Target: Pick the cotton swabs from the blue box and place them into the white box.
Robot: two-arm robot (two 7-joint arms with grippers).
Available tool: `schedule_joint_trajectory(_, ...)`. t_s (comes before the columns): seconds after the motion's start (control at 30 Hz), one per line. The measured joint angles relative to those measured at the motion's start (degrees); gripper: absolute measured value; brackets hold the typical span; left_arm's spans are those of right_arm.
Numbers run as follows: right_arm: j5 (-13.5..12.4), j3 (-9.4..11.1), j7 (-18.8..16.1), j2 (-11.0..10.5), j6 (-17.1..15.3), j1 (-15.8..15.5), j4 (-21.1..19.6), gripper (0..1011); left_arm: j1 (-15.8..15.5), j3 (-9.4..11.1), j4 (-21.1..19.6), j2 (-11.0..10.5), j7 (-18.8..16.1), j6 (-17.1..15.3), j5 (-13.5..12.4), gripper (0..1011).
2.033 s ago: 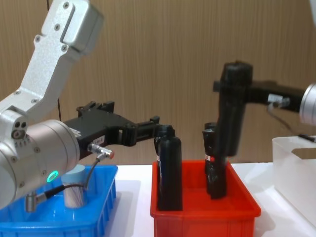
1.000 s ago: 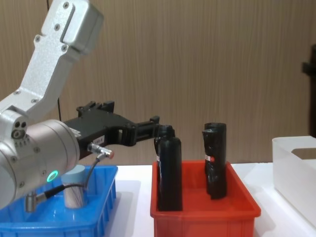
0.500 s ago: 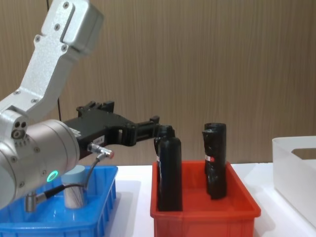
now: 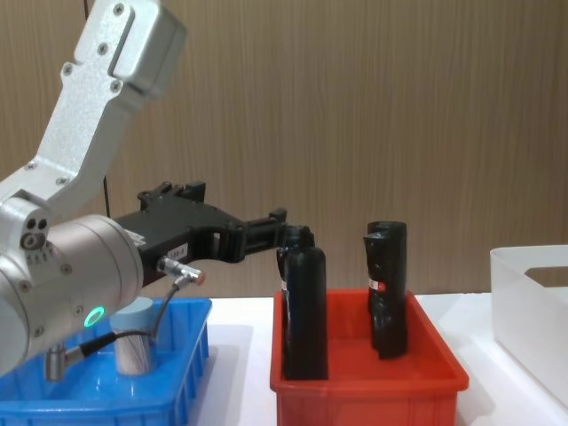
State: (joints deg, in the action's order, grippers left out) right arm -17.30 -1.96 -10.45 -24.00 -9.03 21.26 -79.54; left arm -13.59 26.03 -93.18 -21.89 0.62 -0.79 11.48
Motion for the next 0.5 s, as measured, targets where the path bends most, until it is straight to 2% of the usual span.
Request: schedule_joint_trajectory(0.5,-0.2,0.44,0.35,-0.34,0.18,-0.77,-0.99,1002,0.0,0.0,0.0,0.0,0.0,0.0,0.0,1004)
